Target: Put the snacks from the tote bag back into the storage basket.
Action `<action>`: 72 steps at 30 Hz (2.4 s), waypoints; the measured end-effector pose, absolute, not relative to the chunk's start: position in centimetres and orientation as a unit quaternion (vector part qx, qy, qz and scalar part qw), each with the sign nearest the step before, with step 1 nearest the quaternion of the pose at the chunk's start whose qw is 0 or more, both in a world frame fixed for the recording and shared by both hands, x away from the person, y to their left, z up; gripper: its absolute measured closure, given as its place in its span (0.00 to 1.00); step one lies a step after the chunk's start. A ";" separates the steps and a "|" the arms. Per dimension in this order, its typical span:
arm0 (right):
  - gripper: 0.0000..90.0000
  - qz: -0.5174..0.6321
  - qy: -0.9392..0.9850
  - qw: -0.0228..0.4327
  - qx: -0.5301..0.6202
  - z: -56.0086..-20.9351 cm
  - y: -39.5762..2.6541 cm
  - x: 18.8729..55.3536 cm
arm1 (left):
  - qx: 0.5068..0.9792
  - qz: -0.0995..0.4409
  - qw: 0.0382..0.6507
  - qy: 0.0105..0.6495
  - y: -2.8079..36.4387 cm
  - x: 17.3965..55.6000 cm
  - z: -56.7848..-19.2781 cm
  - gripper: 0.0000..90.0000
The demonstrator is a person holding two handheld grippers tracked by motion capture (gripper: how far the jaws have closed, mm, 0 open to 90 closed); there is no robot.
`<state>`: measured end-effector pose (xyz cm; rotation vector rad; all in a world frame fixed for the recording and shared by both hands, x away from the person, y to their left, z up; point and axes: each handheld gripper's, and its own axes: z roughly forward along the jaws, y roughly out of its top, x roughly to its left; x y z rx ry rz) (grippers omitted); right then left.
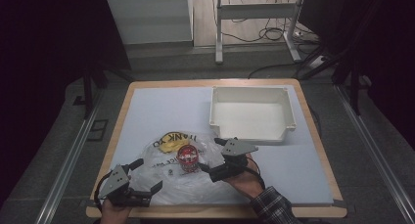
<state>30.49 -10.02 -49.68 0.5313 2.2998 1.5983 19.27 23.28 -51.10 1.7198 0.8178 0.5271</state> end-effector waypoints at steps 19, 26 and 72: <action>0.02 0.541 0.813 0.130 0.171 -51.5 -6.7 30.9 | 0.726 0.222 0.552 0.345 23.3 19.2 -51.1 0.01; 0.03 0.537 0.815 0.132 0.174 -52.0 -5.8 31.2 | 0.725 0.222 0.552 0.345 23.4 19.2 -51.1 0.01; 0.28 0.510 0.829 0.150 0.176 -53.7 -3.3 31.5 | 0.726 0.223 0.552 0.344 23.4 19.2 -51.0 0.01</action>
